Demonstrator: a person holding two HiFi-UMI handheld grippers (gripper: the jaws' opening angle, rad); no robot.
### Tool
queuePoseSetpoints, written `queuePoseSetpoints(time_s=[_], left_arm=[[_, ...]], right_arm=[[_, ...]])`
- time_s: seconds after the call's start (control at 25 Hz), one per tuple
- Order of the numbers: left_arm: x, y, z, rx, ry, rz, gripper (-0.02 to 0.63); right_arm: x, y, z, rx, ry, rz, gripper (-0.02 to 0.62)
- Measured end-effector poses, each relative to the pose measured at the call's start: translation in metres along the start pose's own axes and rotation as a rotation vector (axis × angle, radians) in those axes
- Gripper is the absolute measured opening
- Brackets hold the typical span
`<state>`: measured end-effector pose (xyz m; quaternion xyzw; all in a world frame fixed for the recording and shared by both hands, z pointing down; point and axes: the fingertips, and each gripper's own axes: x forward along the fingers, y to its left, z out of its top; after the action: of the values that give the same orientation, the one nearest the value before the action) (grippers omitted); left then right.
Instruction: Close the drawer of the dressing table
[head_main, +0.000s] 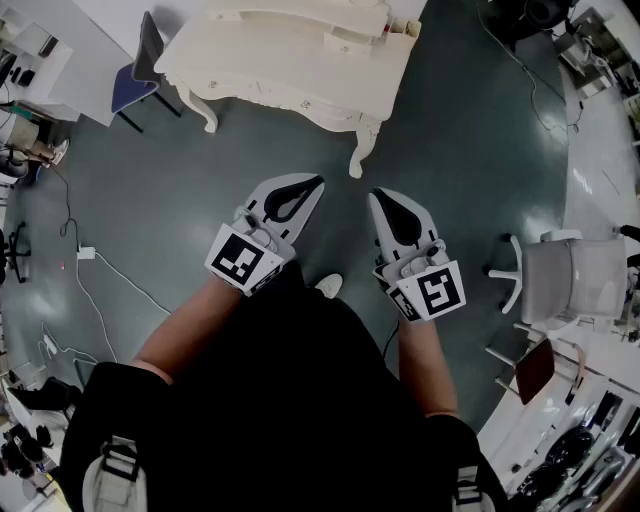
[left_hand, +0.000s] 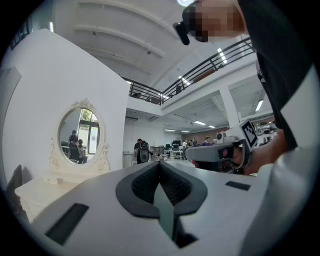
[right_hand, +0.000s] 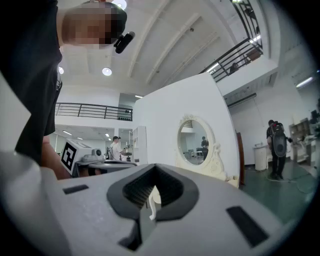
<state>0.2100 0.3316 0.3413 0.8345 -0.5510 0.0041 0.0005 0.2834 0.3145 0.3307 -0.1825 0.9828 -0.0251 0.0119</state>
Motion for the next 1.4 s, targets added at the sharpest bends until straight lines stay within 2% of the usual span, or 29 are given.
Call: queuePoseSetpoints(time_s=[0.16,0.36,0.64,0.92,1.4], left_arm=[[-0.004,-0.005,-0.002,0.002,0.002,-0.008,-0.009],[-0.010,-0.006,0.002,-0.006,-0.004,0.004,-0.009],[-0.018,0.014,0.002,0.009,0.000,0.013,-0.009],[-0.013,0.058,0.003,0.013,-0.010,-0.030,0.002],[-0.001,0.171,0.004,-0.015,-0.023,-0.104,0.011]], right_arm=[[-0.002,0.005,0.000,0.002,0.003,0.015,-0.005],[-0.003,0.009,0.003,0.058,-0.034,0.038,-0.005],[0.024,0.018,0.003,0.010,-0.017,0.042,-0.005],[0.074,0.018,0.003,-0.018,-0.005,0.018,-0.005],[0.193,0.012,0.000,-0.036,0.039,-0.032,-0.005]])
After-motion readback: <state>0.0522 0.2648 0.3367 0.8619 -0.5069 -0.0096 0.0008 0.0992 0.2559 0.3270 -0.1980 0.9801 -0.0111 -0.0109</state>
